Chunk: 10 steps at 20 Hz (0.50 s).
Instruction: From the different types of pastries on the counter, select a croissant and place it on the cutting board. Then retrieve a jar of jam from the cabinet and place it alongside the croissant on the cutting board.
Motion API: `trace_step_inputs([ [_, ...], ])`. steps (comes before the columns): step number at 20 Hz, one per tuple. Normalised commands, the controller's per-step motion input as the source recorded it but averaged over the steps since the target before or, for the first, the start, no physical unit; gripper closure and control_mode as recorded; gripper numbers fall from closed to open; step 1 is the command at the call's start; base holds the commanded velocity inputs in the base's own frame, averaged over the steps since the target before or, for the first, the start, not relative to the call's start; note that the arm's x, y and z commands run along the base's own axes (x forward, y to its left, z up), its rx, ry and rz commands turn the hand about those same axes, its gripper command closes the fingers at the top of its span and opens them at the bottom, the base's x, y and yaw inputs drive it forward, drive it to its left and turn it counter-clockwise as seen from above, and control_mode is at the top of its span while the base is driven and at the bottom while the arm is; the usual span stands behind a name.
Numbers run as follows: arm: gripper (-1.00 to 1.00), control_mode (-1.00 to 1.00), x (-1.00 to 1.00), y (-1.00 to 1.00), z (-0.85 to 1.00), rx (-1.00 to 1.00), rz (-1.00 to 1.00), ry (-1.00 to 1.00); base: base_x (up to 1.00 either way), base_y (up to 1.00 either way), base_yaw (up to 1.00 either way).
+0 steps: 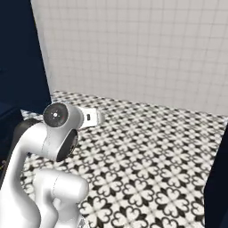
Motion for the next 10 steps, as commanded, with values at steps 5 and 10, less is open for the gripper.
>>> trace_step_inputs([
  [5, 1.0, 1.0, 0.0, 0.0, 0.0, 0.0, 0.0, 0.0, -0.85, -0.21, -0.64],
  [10, 1.0, 1.0, 0.0, 0.0, 0.0, 0.0, 0.0, 0.0, -0.04, -0.96, -0.47],
])
